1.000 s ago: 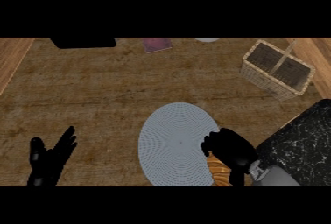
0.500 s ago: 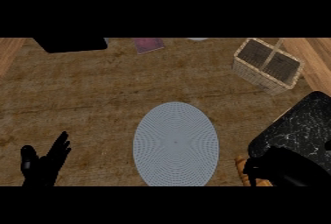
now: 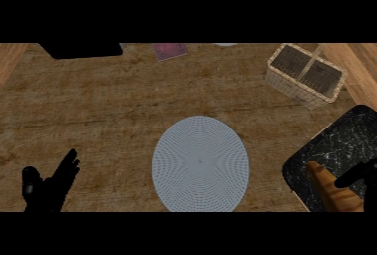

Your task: Pick the croissant from the placemat and place it in the basket

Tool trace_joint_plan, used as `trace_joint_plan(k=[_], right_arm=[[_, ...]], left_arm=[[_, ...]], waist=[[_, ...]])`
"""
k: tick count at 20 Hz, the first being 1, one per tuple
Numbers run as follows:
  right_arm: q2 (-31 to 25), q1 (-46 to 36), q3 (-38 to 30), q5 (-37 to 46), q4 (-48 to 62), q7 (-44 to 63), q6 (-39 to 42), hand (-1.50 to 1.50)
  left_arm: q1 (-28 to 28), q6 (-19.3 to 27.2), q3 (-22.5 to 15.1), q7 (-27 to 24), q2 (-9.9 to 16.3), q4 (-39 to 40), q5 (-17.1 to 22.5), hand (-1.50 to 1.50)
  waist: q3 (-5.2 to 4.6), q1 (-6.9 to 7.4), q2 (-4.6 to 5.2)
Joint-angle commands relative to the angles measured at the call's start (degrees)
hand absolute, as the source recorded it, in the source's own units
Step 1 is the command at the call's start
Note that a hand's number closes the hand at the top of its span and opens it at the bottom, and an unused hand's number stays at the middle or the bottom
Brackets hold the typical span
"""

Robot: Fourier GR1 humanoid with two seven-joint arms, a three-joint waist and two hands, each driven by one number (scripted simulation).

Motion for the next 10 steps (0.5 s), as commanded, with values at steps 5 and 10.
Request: trace_joint_plan(k=[5, 10], right_arm=[[-13.40, -8.89, -23.67, -29.88, 8.40, 15.63, 7.06, 1.50], [-25.16, -17.56, -27.15, -44.13, 18.53, 29.10, 7.23, 1.50]], left_arm=[[-1.78, -0.14, -1.79, 2.84, -0.48, 2.32, -1.17, 0.00], [-4.96, -0.54, -2.74, 3.32, -0.78, 3.83, -1.84, 0.00]], waist=[[-0.43, 3.07, 0.65], [-0.32, 5.21, 0.92]])
